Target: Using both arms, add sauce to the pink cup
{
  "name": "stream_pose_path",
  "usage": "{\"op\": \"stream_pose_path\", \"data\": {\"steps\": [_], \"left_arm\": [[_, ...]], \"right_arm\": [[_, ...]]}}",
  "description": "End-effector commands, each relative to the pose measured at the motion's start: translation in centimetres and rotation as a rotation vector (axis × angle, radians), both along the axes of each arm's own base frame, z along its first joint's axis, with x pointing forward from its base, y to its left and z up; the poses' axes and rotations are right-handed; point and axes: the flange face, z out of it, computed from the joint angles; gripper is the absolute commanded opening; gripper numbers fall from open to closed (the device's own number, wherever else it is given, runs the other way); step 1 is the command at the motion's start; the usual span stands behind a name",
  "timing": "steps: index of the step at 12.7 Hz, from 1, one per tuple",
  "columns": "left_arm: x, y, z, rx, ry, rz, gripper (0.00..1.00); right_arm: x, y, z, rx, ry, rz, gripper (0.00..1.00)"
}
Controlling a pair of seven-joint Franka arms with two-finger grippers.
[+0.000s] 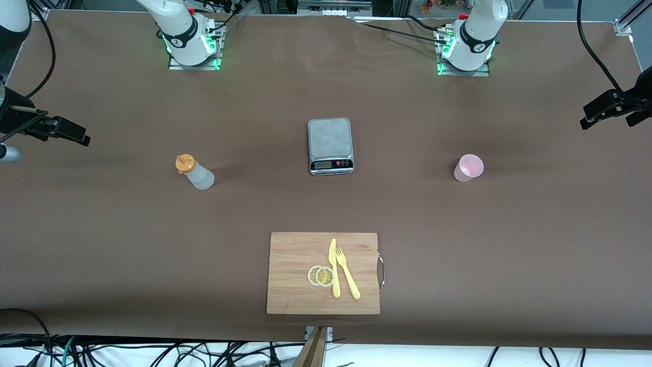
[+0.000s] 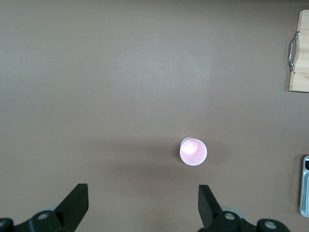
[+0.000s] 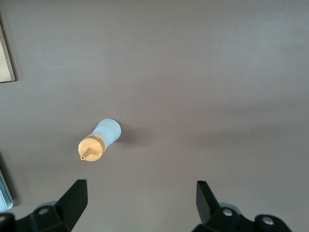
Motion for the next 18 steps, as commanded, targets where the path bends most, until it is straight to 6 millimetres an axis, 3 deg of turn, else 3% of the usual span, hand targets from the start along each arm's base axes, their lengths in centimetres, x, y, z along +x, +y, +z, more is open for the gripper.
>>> {"op": "stream_pose_path", "data": {"steps": [1,15,18], "left_arm": [[-0.12,0.01,0.53,0.020,-0.012,-0.009,1.00],[0.09,0.02,0.64,0.022,-0.030,-0.009,1.00],[0.29,0.04,-0.21,0.020,-0.018,-0.008,1.00]], "right_arm": [[-0.34,-0.15,0.68,0.007,0.003,-0.002,1.00],[-0.30,-0.10,0.59,0.012,0.005,-0.002,1.00],[-0.28,-0.09,0.60,0.013,0.003,-0.003,1.00]]}}
